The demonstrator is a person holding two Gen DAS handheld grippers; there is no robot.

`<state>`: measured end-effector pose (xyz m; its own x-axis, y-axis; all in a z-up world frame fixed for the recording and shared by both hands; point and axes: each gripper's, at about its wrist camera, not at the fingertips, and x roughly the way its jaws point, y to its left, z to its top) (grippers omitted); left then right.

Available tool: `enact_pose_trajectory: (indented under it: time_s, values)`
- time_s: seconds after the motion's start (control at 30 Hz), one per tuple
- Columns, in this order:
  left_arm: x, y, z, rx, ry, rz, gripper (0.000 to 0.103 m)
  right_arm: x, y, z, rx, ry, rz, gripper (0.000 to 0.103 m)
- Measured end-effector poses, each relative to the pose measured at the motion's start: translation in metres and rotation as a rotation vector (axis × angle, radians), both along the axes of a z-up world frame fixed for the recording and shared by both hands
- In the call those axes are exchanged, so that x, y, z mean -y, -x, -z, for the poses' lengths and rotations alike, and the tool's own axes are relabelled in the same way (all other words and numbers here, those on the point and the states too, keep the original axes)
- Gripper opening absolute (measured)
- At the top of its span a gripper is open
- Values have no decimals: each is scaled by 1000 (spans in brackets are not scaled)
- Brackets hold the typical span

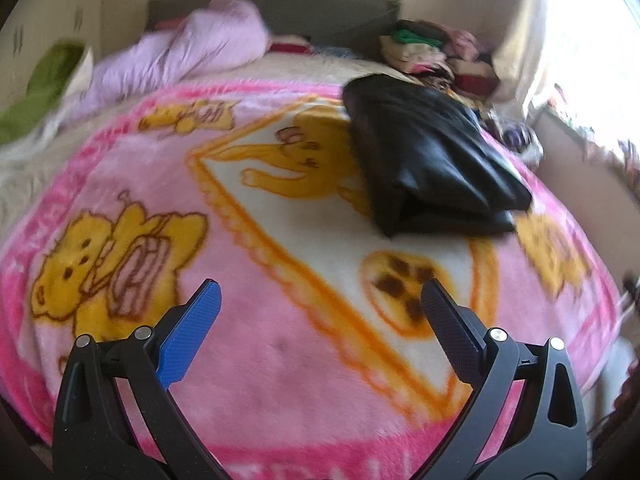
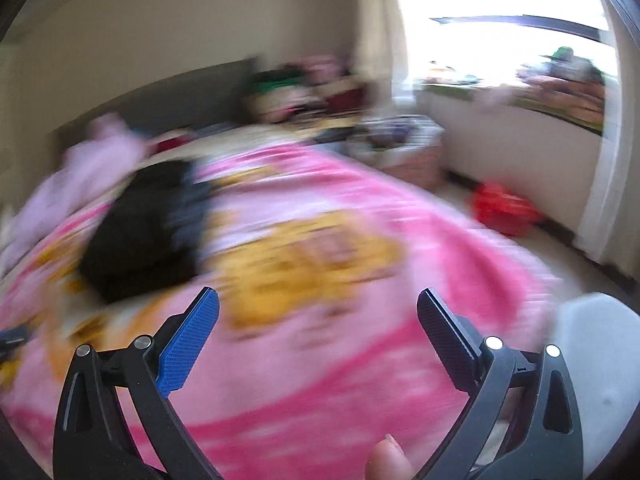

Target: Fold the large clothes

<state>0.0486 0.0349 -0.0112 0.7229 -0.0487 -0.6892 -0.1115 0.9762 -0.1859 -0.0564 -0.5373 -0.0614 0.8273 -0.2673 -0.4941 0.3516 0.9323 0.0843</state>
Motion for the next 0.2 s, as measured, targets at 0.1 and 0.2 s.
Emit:
enact_pose_trajectory:
  time_s: [0.1, 0.2]
  values:
    - [-62, -24, -6, -51, 72, -80, 94, 97, 13, 18, -98, 11, 287, 99]
    - [-148, -46, -9, -55, 21, -254, 94, 193, 33, 45, -208, -87, 503, 99]
